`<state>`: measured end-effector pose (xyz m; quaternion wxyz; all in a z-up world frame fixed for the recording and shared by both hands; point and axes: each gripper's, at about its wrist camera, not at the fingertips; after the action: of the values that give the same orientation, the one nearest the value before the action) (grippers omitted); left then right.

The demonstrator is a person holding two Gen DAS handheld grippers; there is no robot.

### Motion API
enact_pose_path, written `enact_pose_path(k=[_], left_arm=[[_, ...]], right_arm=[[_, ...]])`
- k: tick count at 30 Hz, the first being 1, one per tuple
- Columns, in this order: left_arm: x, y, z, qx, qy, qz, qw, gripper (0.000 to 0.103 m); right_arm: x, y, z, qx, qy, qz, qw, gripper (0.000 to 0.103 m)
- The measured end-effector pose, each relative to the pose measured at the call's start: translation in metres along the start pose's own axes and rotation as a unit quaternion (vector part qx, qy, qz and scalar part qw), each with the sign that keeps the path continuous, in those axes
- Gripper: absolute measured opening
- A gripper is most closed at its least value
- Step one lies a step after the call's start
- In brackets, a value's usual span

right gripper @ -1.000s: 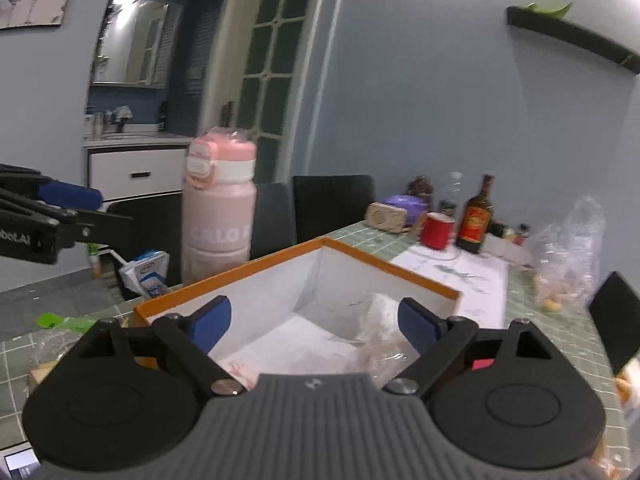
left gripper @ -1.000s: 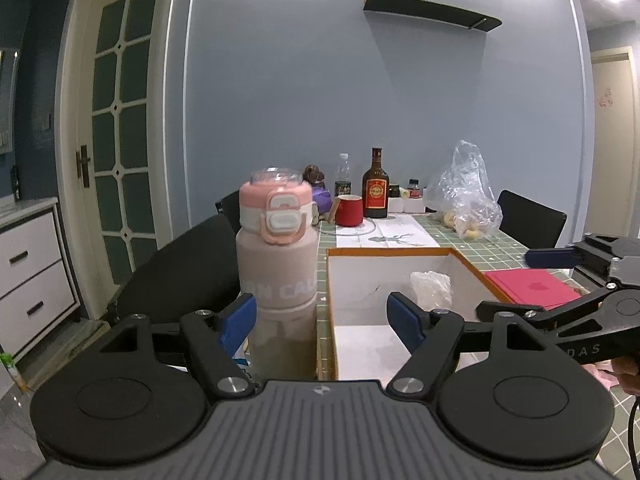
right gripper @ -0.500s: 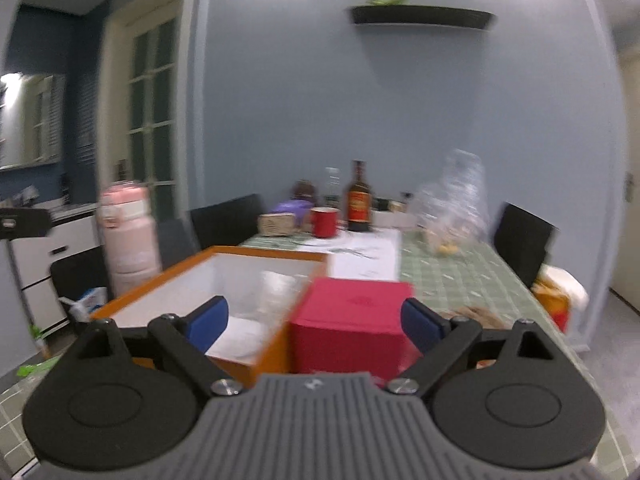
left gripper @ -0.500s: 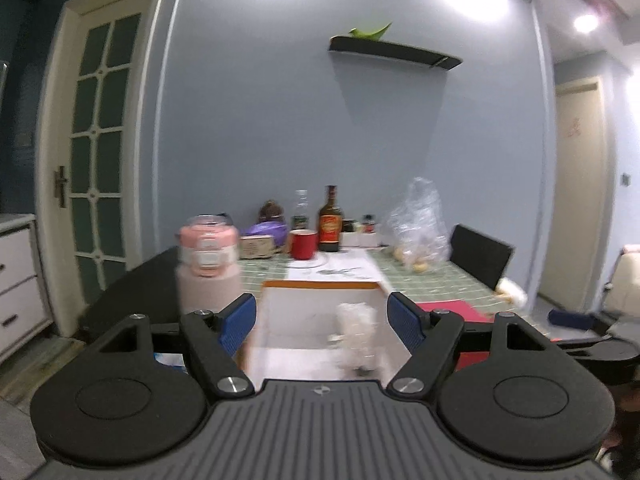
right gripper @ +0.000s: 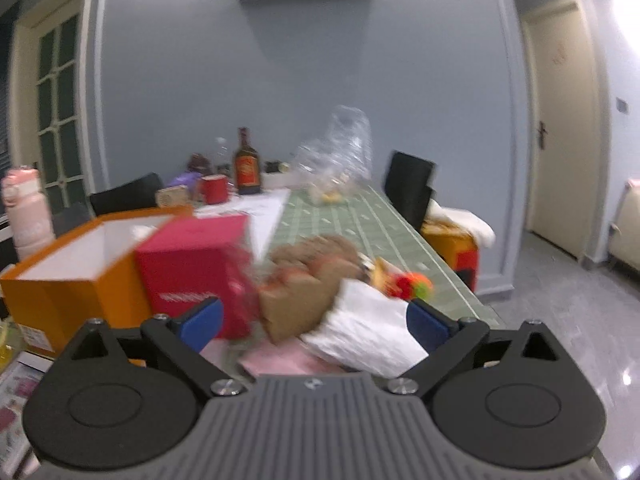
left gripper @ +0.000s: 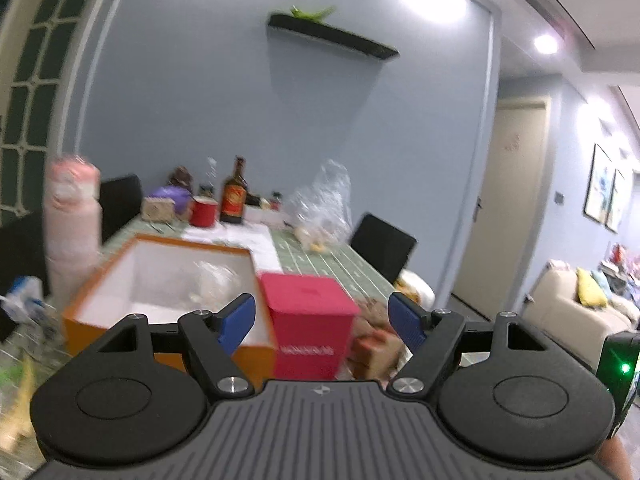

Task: Organize soft objects
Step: 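Swing the left gripper back from the orange box toward the pink cloth, then close the left gripper on the pink cloth and lift it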

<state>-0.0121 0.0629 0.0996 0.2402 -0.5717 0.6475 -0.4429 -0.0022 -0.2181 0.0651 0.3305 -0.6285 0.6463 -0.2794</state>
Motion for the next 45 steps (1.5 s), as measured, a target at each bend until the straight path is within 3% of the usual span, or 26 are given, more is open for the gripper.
enact_pose_path(k=[4, 8, 12, 20, 23, 32, 39, 45], left_arm=[[0.022, 0.020, 0.036, -0.040, 0.004, 0.056, 0.9976, 0.089], [0.045, 0.039, 0.067, -0.056, -0.009, 0.100, 0.9934, 0.089], [0.061, 0.054, 0.088, -0.067, -0.027, 0.135, 0.9883, 0.089], [0.069, 0.071, 0.118, -0.112, -0.030, 0.130, 0.9847, 0.089], [0.069, 0.071, 0.126, -0.111, -0.014, 0.130, 0.9852, 0.089], [0.075, 0.061, 0.156, -0.135, 0.013, 0.100, 0.9858, 0.089], [0.087, 0.063, 0.186, -0.176, -0.023, 0.133, 0.9751, 0.089], [0.090, 0.061, 0.204, -0.209, -0.026, 0.108, 0.9715, 0.089]], right_arm=[[0.029, 0.010, 0.008, 0.002, 0.021, 0.002, 1.000, 0.097], [0.054, 0.016, 0.018, -0.004, 0.021, 0.033, 0.999, 0.097], [0.057, 0.020, 0.040, -0.053, 0.017, 0.038, 0.998, 0.098], [0.049, 0.030, 0.071, -0.097, 0.023, 0.033, 0.994, 0.098], [0.047, 0.032, 0.079, -0.120, 0.036, 0.031, 0.992, 0.100], [0.039, 0.033, 0.083, -0.135, 0.047, -0.004, 0.990, 0.099], [0.039, 0.034, 0.081, -0.135, 0.041, -0.008, 0.990, 0.100], [0.039, 0.034, 0.081, -0.135, 0.036, -0.011, 0.990, 0.100]])
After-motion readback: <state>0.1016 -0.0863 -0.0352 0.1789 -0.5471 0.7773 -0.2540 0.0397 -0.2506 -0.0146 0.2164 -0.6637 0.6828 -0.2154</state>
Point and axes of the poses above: each gripper's, at about its wrist camera, not at the fingertips, and z roughly the way its jaws point, x to its right, y to its underside, and after that the axes turned 15 degrees about -x, right-handed
